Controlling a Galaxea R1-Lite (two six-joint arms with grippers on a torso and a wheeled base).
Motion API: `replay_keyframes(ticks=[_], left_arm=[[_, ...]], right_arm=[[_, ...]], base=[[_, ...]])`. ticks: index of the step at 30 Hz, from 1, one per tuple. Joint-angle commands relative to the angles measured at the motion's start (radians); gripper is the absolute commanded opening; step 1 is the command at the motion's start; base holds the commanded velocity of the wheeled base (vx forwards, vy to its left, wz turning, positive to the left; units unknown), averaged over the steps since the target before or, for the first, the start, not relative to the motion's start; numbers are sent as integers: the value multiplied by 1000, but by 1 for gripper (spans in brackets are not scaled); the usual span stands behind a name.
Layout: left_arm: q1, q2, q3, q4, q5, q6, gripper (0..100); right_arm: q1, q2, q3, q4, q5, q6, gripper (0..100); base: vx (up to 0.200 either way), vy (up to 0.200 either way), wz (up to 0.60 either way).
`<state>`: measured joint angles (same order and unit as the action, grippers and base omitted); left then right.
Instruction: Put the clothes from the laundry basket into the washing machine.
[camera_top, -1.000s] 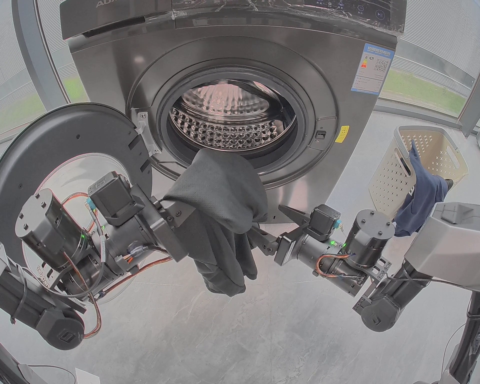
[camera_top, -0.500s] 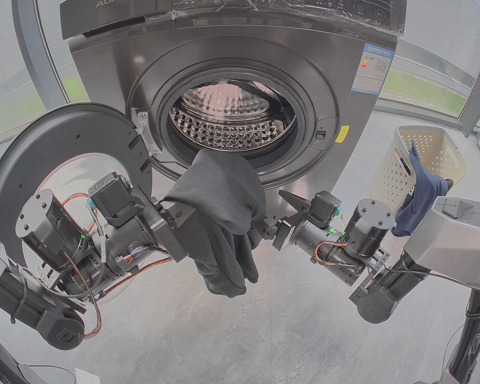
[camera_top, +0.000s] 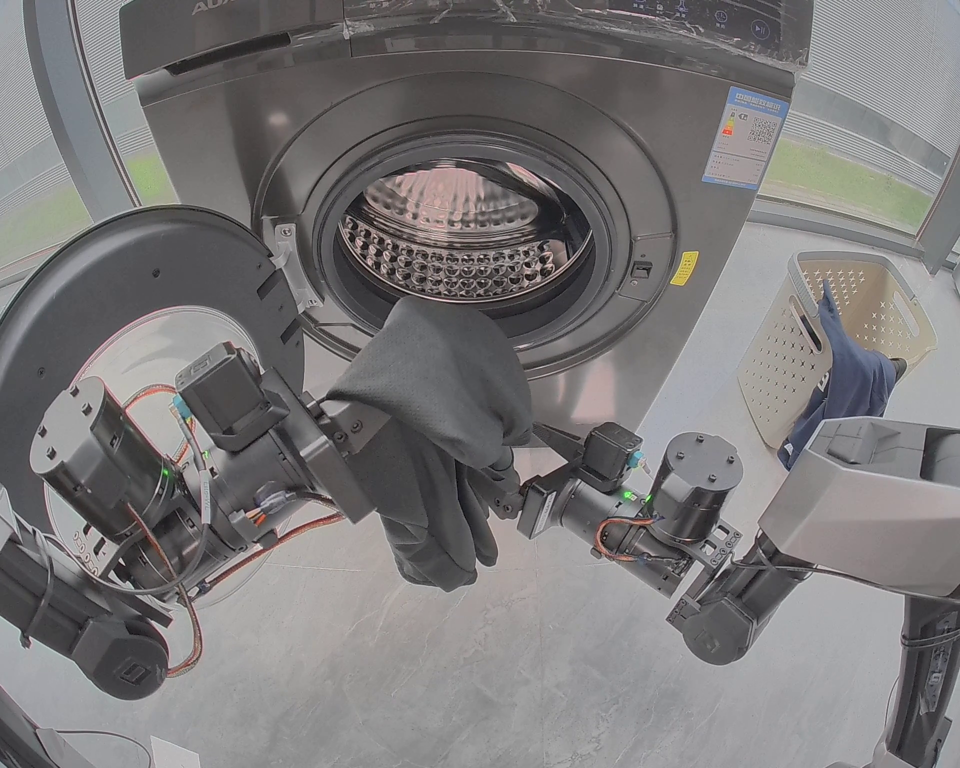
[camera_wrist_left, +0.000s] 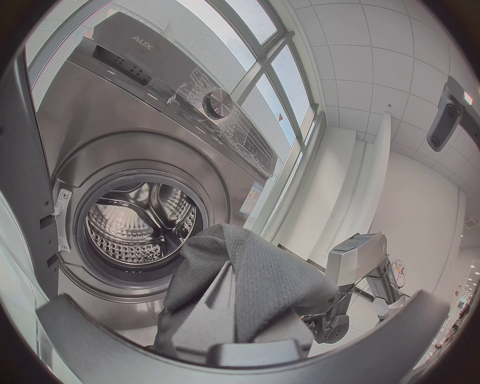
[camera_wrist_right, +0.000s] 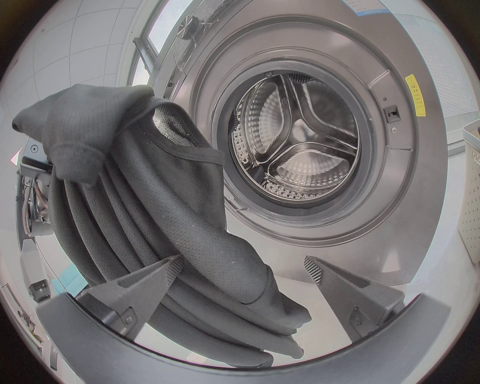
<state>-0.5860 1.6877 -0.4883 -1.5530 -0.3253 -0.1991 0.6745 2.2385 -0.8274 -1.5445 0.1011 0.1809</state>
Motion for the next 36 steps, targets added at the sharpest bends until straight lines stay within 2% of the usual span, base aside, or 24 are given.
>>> replay_keyframes(ticks=[1, 4, 5, 10, 16, 18, 19, 21, 24, 27, 33, 36], left_arm=[[0, 0, 2, -1, 0, 0, 0], [0, 0, 2, -1, 0, -2, 0], [0, 1, 2, -1, 0, -2, 0], [0, 1, 2, -1, 0, -2, 0], [12, 3, -3, 1, 2, -3, 0], [46, 3, -7, 1, 2, -5, 0], [48, 3, -9, 1, 2, -6, 0], [69, 3, -21, 1, 2, -22, 0], [80, -2, -27, 1, 6, -39, 0], [89, -3, -30, 1, 34, -49, 0], [89, 1, -29, 1, 49, -51, 0], [87, 1, -13, 1, 49, -68, 0]], right_arm=[[2, 47, -45, 0, 0, 2, 100], [2, 52, -75, -2, -3, 3, 100], [4, 50, -79, -2, -3, 3, 0], [-7, 23, -78, -2, -4, 6, 0], [-49, -89, -2, -2, -11, 9, 0], [-76, -163, 50, 0, -44, 19, 0], [-79, -171, 56, 0, -47, 22, 0], [-90, -249, 114, 0, -64, 46, 0], [-90, -323, 163, 1, -70, 51, 0], [-90, -416, 211, 3, -93, 51, 0], [-119, -439, 205, 3, -115, 49, 0], [-125, -441, 206, 3, -113, 51, 0]], base=[[0, 0, 0], [0, 0, 0], [0, 0, 0], [0, 0, 0], [0, 0, 0], [0, 0, 0], [0, 0, 0], [0, 0, 0], [0, 0, 0], [0, 0, 0], [0, 0, 0], [0, 0, 0]])
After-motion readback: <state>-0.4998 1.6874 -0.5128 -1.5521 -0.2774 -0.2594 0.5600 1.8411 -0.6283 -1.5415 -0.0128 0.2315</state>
